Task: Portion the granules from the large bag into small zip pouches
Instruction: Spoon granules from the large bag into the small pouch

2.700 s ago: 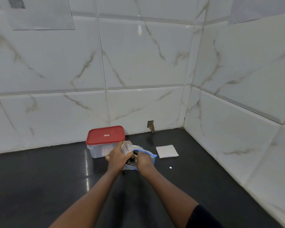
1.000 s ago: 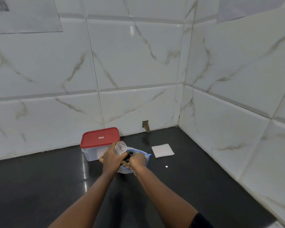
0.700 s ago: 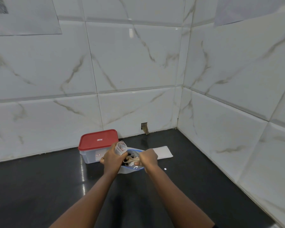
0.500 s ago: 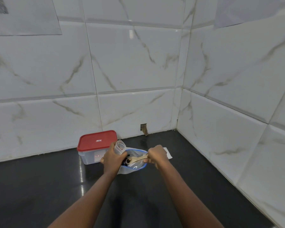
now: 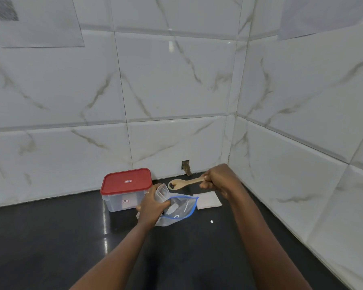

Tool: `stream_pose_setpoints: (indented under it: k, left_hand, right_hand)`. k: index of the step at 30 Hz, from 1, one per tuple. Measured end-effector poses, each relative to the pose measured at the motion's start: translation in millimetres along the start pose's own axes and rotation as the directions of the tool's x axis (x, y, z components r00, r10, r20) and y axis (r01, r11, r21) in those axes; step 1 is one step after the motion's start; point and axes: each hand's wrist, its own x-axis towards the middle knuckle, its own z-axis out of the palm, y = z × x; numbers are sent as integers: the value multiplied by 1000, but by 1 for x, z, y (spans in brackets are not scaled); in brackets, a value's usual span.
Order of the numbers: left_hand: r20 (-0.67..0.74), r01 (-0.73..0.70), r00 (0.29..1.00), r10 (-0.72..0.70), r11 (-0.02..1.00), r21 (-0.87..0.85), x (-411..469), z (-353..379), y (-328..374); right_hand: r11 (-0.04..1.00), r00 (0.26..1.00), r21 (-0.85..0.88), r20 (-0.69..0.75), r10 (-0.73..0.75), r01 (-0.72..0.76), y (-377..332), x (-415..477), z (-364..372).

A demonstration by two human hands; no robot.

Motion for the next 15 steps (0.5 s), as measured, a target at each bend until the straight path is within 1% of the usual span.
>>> stream_pose_setpoints:
  k: [3, 4, 6, 9, 15]
  left_hand:
    - [12, 7, 1000, -7, 1000, 18, 0, 4, 2]
    - [8, 14, 1000, -14, 1000, 22, 1, 5, 2]
    - [-7, 28, 1000, -28, 999, 30, 2, 6, 3]
    - [-40, 44, 998, -43, 999, 23, 3, 6, 5]
    - [-63, 44, 997, -46, 999, -23, 5, 4, 5]
  right_hand:
    - [962, 991, -244, -13, -130, 123, -4, -4, 16]
    - [929, 983, -324, 13, -184, 178, -4, -7, 22]
    - [864, 962, -429, 52, -269, 265, -4, -13, 31]
    - [751, 920, -553, 82, -383, 362, -4, -17, 41]
    - [584, 859, -662, 190, -476, 470, -6, -20, 44]
